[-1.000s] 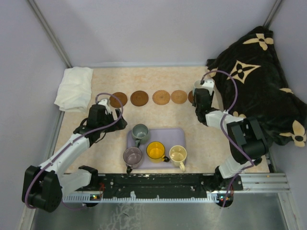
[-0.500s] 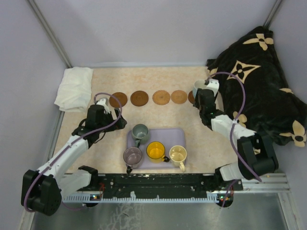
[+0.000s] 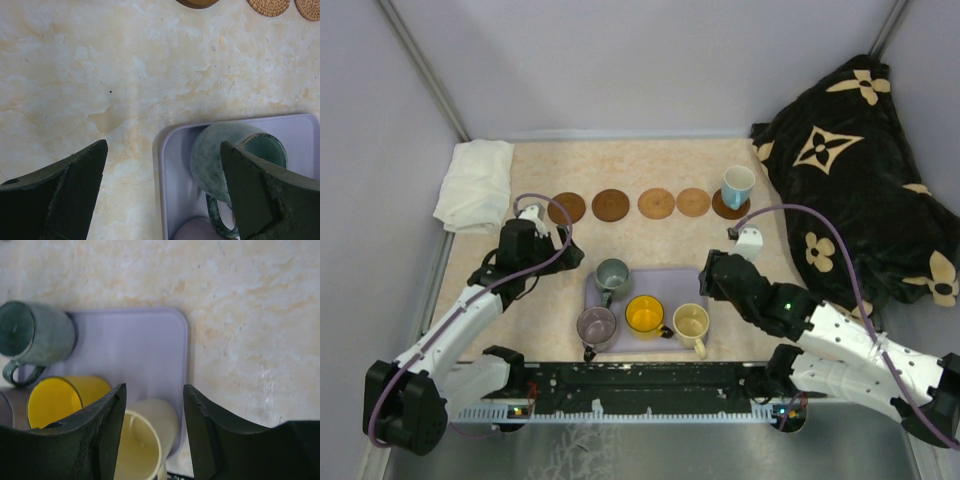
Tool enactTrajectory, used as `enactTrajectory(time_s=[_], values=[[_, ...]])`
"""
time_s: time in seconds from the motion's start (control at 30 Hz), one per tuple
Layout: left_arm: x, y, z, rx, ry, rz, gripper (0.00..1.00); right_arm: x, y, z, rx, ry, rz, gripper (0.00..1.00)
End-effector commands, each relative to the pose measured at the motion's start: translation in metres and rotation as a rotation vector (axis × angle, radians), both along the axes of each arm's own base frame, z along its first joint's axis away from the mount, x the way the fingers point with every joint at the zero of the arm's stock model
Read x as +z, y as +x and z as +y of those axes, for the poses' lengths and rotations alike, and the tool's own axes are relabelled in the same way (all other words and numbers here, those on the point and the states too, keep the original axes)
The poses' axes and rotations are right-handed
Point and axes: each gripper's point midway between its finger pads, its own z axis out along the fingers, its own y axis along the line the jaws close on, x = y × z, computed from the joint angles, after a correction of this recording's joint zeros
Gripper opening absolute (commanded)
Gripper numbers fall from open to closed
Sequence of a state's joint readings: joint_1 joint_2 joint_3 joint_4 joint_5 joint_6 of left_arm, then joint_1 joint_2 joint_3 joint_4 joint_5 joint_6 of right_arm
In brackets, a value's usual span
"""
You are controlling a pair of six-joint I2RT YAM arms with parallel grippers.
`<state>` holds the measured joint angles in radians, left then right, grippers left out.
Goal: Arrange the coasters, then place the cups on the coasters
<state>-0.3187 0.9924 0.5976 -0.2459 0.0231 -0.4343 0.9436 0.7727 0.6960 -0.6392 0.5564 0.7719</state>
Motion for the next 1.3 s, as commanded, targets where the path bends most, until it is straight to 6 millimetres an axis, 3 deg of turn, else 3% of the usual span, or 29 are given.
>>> enactTrajectory(time_s=[0.0,0.23,0.37,0.6,0.87,1.03,1.27], values=[[0.009,-0.001,-0.001,0.006,-0.014,-0.016,1.00,0.002,-0.043,-0.004,0.042,0.024,0.093,0.51],[0.015,-0.004,0.002,0.021,-0.012,-0.019,1.00,0.006,-0.083,-0.009,0.216,0.025,0.203,0.52],[0.020,-0.004,0.004,0.029,-0.013,-0.030,1.00,0.013,-0.096,-0.010,0.316,0.002,0.229,0.53],[0.019,-0.005,0.001,0.031,-0.028,-0.018,1.00,0.003,-0.116,0.004,0.457,0.010,0.302,0.58],[0.014,-0.003,0.002,0.032,-0.015,-0.003,1.00,-0.011,-0.121,0.019,0.515,0.031,0.330,0.63],[0.011,-0.002,0.002,0.034,-0.010,0.006,1.00,-0.032,-0.124,0.025,0.548,-0.012,0.368,0.64],[0.008,-0.002,0.003,0.039,-0.003,0.012,1.00,-0.045,-0.125,0.030,0.569,-0.074,0.389,0.65]])
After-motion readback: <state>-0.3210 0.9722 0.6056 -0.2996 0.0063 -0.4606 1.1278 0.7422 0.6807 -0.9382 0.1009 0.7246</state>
